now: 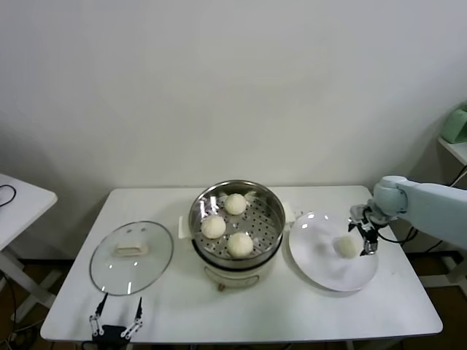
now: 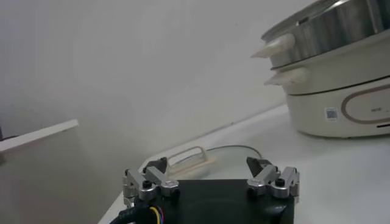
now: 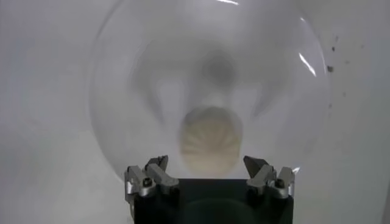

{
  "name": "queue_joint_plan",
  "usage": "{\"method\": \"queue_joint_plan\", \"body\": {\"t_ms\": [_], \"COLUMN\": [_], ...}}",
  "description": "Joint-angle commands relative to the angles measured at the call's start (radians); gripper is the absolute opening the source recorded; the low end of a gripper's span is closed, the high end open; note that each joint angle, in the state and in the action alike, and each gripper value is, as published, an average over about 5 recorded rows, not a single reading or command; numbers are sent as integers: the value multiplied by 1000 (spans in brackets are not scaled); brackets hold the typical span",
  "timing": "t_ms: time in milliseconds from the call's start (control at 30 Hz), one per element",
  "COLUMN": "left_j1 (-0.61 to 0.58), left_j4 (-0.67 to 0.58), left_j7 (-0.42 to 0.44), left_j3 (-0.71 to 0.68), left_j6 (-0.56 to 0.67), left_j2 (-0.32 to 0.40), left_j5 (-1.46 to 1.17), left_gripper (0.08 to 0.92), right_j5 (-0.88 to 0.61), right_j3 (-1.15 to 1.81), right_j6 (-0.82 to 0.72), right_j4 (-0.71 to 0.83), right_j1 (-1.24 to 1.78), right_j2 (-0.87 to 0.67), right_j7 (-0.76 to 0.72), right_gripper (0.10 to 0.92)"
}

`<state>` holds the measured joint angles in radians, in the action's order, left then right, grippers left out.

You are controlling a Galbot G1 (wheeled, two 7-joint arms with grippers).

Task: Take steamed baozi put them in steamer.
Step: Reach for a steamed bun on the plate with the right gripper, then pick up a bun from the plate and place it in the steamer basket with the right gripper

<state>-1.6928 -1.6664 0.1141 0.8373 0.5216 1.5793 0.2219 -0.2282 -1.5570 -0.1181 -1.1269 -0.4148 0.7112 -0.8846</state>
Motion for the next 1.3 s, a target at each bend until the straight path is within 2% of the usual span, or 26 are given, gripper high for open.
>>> {"method": "queue_joint_plan", "body": {"t_ms": [33, 267, 500, 633, 833, 1067, 1300], "left_j1": [2, 6, 3, 2, 2, 5, 10], "left_j4": [4, 6, 2, -4, -14, -22, -26], "left_j7": [-1, -2, -4, -4, -3, 0, 2], "left_j3": [2, 5, 4, 2, 1, -1, -7], "left_j6": [1, 1, 2, 2, -1, -5, -7], "left_j2": [-1, -2, 0, 2, 1, -4, -5], "left_j5": [2, 0, 2, 2, 0, -2, -2], "left_gripper": [823, 823, 823, 823, 823, 823, 823], "right_j5": [36, 40, 44, 8, -173, -408, -561], "right_j3": [104, 124, 123, 56, -243, -439, -410], "right_j6": [-3, 2, 2, -2, -17, -46, -108], "right_j4": [82, 97, 74, -6, -215, -387, -486], "right_j1": [121, 140, 118, 5, -398, -805, -910], "right_j2": [21, 32, 23, -8, -35, 24, 108], "right_j7": [9, 12, 15, 15, -6, -60, -48], "right_gripper": [823, 794, 606, 531, 526, 537, 543]}}
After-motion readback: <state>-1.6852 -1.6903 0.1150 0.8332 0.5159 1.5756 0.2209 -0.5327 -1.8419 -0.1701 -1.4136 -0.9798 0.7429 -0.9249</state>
